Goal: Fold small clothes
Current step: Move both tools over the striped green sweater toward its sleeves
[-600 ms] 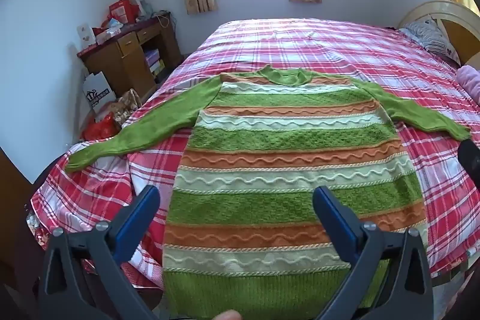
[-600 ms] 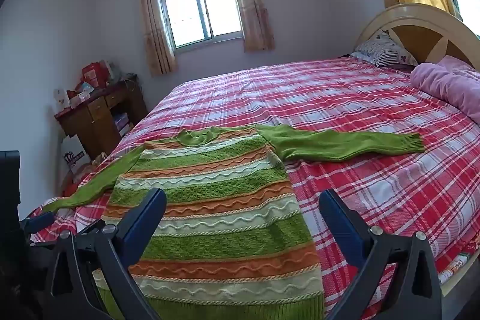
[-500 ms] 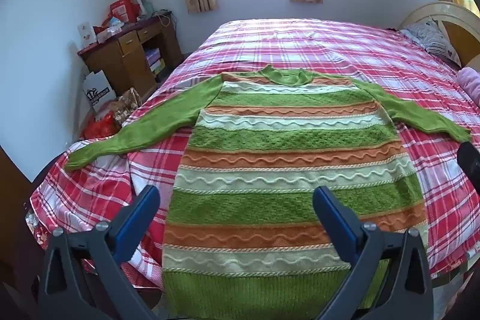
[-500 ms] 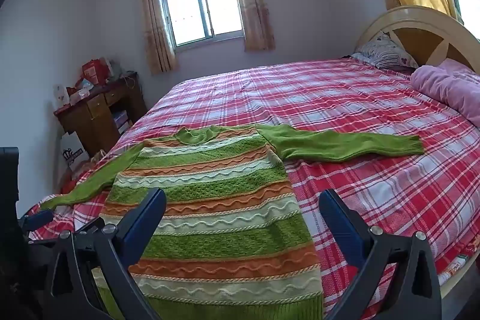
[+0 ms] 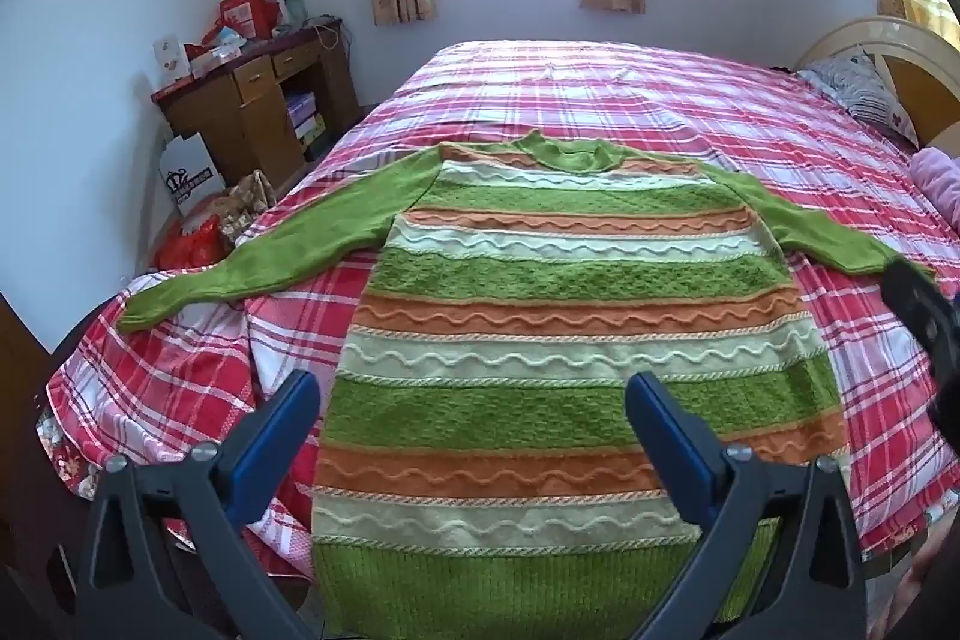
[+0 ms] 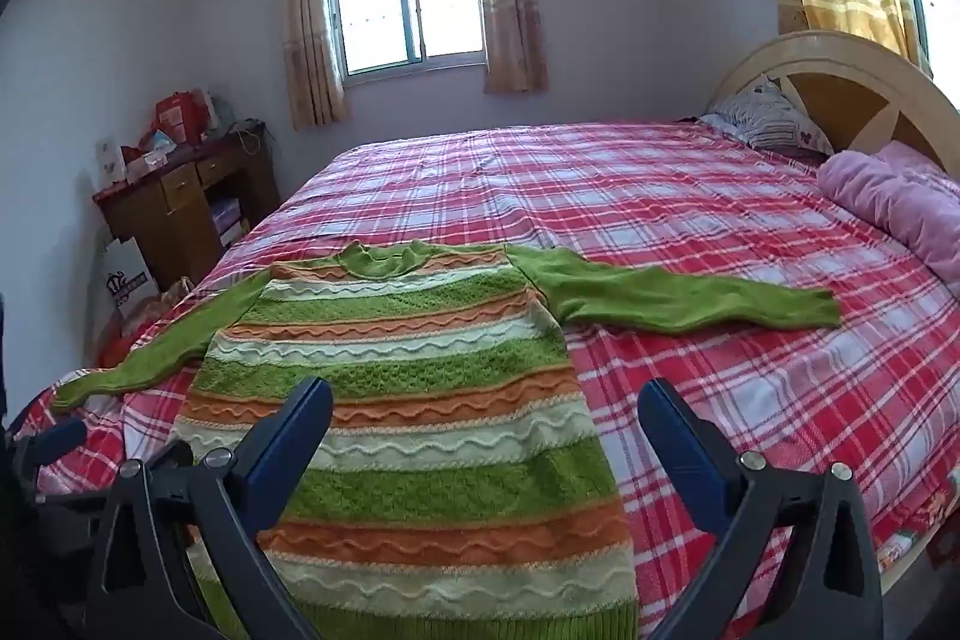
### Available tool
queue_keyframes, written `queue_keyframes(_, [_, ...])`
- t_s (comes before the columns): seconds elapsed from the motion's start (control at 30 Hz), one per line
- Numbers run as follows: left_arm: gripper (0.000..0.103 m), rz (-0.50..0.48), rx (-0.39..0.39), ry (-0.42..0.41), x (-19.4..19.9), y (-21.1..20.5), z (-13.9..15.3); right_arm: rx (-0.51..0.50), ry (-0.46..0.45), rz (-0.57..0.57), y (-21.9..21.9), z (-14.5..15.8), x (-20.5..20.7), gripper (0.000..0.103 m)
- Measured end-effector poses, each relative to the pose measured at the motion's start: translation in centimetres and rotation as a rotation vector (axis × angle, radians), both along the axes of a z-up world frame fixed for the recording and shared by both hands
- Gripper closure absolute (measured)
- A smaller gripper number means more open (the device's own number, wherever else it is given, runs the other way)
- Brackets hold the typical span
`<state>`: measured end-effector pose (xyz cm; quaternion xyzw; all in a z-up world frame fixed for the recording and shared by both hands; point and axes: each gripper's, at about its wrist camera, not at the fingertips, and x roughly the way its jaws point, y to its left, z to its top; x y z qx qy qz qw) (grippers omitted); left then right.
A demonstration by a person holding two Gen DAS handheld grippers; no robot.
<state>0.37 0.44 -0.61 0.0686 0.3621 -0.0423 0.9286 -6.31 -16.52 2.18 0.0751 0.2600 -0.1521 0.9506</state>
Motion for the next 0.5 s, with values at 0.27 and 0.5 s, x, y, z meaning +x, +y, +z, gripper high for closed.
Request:
queue_keyframes(0.27, [0.000, 0.037, -0.014, -0.011, 0.4, 1.2, 0.1, -0.043, 0.012, 0.043, 2.5, 1.0, 3.7, 0.001])
queue_keyframes(0.5, [0.000, 0.042, -0.029, -0.001, 0.5, 1.7, -0.3, -0.032, 0.044, 0.055, 3.8, -0.2, 4.1, 0.001])
